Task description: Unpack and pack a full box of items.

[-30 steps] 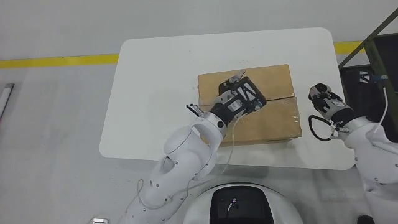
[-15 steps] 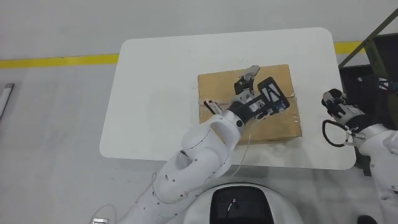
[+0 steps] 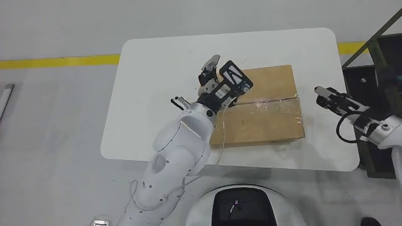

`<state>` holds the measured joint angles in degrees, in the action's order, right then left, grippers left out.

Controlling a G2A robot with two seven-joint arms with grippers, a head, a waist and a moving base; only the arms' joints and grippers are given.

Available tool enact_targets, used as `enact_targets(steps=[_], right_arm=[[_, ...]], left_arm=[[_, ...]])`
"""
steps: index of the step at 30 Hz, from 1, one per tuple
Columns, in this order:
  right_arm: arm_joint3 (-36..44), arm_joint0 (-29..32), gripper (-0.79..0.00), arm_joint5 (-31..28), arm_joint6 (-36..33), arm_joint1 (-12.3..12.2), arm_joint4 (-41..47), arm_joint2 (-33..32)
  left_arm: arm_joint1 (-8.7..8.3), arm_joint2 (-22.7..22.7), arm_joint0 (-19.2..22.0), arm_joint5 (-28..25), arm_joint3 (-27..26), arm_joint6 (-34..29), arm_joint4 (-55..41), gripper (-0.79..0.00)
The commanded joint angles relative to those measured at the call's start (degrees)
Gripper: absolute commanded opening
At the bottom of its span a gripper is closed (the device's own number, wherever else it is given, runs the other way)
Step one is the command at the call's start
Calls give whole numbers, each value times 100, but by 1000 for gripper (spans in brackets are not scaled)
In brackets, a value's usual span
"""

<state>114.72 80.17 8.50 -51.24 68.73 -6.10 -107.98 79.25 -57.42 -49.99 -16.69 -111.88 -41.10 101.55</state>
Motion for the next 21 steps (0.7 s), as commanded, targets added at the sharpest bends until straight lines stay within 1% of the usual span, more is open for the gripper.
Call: enact_targets(steps=[1, 3, 4, 6, 7, 8, 9, 10, 11, 12, 13, 14, 15, 17, 18, 20, 21], right_arm=[[-152, -220, -431, 1, -320, -31, 303, 5], [-295, -437, -406, -23, -623, -62, 594, 41], [-343, -534, -376, -19, -712, -80, 632, 55], [-468, -715, -379, -19, -973, -99, 995, 148], [-526, -799, -345, -5, -1100, -115, 1061, 191], [-571, -884, -271, 20, -1164, -131, 1085, 227], [-584, -955, -256, 30, -1197, -147, 1035, 266], [-567, -1025, -259, 5, -1218, -159, 1045, 317], [-542, -1080, -299, -28, -1215, -167, 1074, 362], [-479, -1111, -406, -53, -1189, -184, 904, 407], [-357, -1134, -526, -80, -1134, -209, 540, 457], [-215, -1149, -616, -101, -1081, -230, 189, 545], [-78, -1169, -782, -125, -1013, -245, -102, 650], [110, -1182, -785, -162, -710, -254, -510, 863], [191, -1182, -785, -200, -527, -250, -603, 982], [355, -1152, -785, -322, -148, -243, -904, 1227], [404, -1131, -785, -381, 26, -238, -1052, 1359]], left_arm=[[-38, -269, -165, -47, -150, -218, 60, 0], [-71, -531, -334, -55, -317, -367, 75, 0], [-88, -653, -414, -62, -388, -457, 118, 0], [-93, -698, -439, -55, -410, -495, 138, 0], [-93, -698, -439, -55, -410, -495, 138, 0], [-93, -698, -439, -55, -410, -495, 138, 0], [-93, -698, -439, -55, -410, -495, 138, 0], [-93, -698, -439, -55, -410, -495, 138, 0], [-93, -698, -439, -55, -410, -495, 138, 0], [-93, -698, -439, -55, -410, -495, 138, 0], [-93, -698, -439, -55, -410, -495, 138, 0], [-93, -698, -439, -55, -410, -495, 138, 0], [-93, -698, -439, -55, -410, -495, 138, 0], [-110, -746, -540, -42, -391, -391, 300, 0], [-123, -784, -592, -28, -410, -364, 472, -49], [-142, -869, -710, 76, -467, -364, 779, -292], [-148, -924, -768, 147, -487, -400, 902, -637]])
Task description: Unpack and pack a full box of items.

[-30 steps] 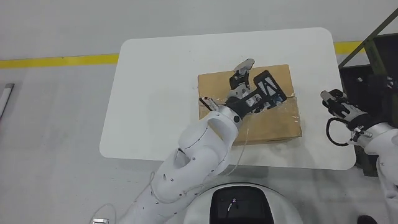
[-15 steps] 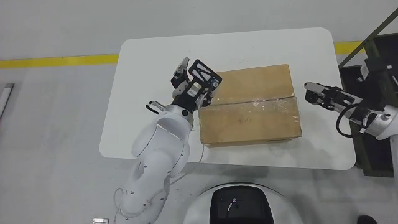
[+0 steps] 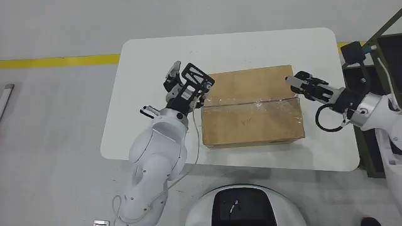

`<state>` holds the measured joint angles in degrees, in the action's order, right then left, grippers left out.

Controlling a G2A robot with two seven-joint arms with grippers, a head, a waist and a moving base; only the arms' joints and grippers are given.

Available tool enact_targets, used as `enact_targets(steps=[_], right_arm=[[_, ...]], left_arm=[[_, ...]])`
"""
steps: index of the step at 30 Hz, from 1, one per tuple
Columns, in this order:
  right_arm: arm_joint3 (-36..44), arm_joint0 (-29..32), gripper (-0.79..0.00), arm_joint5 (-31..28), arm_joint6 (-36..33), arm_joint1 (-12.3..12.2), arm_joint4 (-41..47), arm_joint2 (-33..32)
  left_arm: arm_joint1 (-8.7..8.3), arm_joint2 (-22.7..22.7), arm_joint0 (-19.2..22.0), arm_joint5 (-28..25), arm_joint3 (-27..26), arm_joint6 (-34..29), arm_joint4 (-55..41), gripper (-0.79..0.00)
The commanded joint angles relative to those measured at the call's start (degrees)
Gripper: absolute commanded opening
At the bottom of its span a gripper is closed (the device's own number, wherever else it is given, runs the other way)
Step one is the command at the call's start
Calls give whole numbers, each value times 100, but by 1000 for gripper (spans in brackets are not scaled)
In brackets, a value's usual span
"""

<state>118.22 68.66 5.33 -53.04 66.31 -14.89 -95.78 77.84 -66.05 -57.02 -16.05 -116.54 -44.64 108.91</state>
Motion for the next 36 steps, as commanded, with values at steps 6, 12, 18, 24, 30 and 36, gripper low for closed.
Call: enact_targets(steps=[6, 12, 18, 24, 30, 36], right_arm=[[343, 91, -785, -214, 1110, 50, -1157, 1137], [308, -181, -785, 137, 1730, 163, -2350, 2588], [-181, -856, -785, 648, 2258, 378, -3804, 4082], [-869, -1429, -785, 1169, 2612, 652, -4155, 4903], [-1332, -1645, -785, 1333, 2714, 827, -4167, 5183], [-1578, -1617, -785, 1424, 2705, 906, -4258, 5175]], left_arm=[[-34, -578, -384, 437, -116, -435, 419, -785], [-68, -1089, -674, 399, -277, -528, 344, -785], [-75, -1241, -771, 357, -416, -524, 379, -785], [-62, -1212, -725, 359, -429, -472, 375, -785], [-41, -1103, -667, 328, -376, -446, 330, -757], [-23, -1026, -610, 297, -275, -406, 299, -751]])
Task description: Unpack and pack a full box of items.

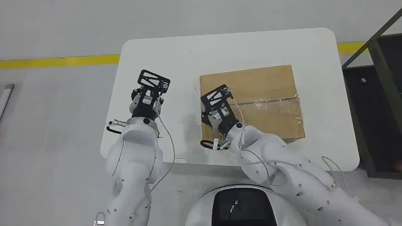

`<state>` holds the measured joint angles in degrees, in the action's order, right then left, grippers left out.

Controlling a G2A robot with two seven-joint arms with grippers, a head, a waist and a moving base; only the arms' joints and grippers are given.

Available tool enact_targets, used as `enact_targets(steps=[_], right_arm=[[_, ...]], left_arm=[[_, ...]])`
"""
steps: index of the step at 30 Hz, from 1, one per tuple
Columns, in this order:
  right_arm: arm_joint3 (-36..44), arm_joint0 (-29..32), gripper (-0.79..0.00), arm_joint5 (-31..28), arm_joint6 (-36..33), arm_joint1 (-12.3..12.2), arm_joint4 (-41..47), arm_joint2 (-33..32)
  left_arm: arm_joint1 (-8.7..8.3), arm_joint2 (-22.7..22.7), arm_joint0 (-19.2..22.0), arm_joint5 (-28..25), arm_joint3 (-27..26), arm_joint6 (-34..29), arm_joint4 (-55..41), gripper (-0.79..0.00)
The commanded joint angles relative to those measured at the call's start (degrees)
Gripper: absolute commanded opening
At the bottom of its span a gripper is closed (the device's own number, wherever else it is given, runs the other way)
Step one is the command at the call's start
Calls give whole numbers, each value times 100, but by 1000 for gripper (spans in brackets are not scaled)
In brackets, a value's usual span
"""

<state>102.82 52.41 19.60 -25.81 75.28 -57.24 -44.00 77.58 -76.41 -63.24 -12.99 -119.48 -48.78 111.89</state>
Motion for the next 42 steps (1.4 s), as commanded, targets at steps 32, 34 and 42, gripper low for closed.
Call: enact_targets(steps=[32, 34, 42], right_arm=[[1023, 1730, -785, -23, -421, -217, -548, -2156], [1125, 1877, -785, -46, -448, -242, -596, -2348], [1490, 2432, -785, -219, -517, -326, -826, -3013]], left_arm=[[82, 178, 106, 71, 206, 34, 11, -548], [88, 197, 118, 74, 225, 39, 15, -551], [107, 225, 151, 62, 278, 46, 12, -526]])
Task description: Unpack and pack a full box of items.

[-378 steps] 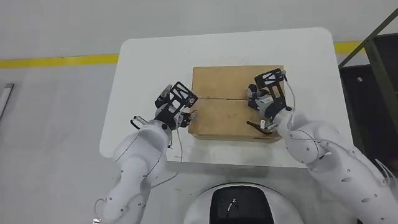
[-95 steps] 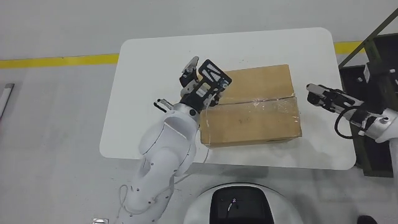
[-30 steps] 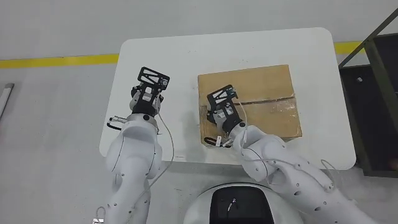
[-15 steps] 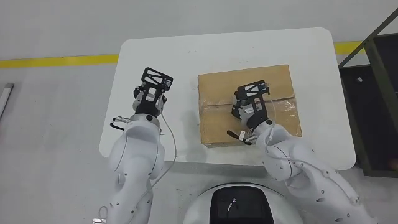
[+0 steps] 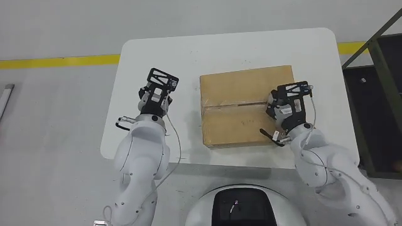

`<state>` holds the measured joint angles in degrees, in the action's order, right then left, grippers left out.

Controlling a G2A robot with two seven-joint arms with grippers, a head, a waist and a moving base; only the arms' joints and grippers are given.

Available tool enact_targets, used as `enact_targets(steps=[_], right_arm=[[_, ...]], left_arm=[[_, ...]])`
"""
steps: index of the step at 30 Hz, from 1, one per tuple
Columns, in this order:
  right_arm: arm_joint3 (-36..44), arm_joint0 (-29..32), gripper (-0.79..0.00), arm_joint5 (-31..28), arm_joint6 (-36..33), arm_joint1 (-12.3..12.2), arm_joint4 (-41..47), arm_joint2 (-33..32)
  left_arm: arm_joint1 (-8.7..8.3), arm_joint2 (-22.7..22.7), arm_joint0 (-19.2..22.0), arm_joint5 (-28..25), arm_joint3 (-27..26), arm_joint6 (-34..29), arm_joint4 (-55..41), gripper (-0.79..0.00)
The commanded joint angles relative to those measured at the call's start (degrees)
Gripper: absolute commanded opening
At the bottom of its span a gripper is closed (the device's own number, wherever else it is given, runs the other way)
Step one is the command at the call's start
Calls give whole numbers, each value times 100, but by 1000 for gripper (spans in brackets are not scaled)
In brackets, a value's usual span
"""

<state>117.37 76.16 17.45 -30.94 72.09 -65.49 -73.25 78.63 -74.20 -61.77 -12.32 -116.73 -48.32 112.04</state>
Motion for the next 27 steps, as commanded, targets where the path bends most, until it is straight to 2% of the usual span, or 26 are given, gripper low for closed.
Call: enact_targets(steps=[1, 10, 18, 23, 25, 26, 27], right_arm=[[72, 114, -785, -12, -6, -14, -2, -176], [415, 564, -785, 6, -59, -60, 7, -916], [804, 955, -785, 11, -48, -112, 100, -2027], [667, 1345, -785, -158, -46, -126, 177, -2448], [548, 1525, -785, -281, 27, -119, 210, -2383], [485, 1607, -785, -319, 67, -109, 271, -2294], [454, 1662, -785, -322, 139, -95, 368, -2208]], left_arm=[[5, 7, 8, -11, 7, 1, -4, -523], [24, 22, 51, -52, 39, 25, -28, -533], [37, 11, 82, -107, 16, 69, -87, -514], [46, 31, 76, -99, 19, 96, -96, -486], [51, 42, 72, -86, 24, 108, -110, -397], [54, 46, 69, -76, 22, 111, -115, -305], [56, 50, 67, -71, 20, 111, -113, -151]])
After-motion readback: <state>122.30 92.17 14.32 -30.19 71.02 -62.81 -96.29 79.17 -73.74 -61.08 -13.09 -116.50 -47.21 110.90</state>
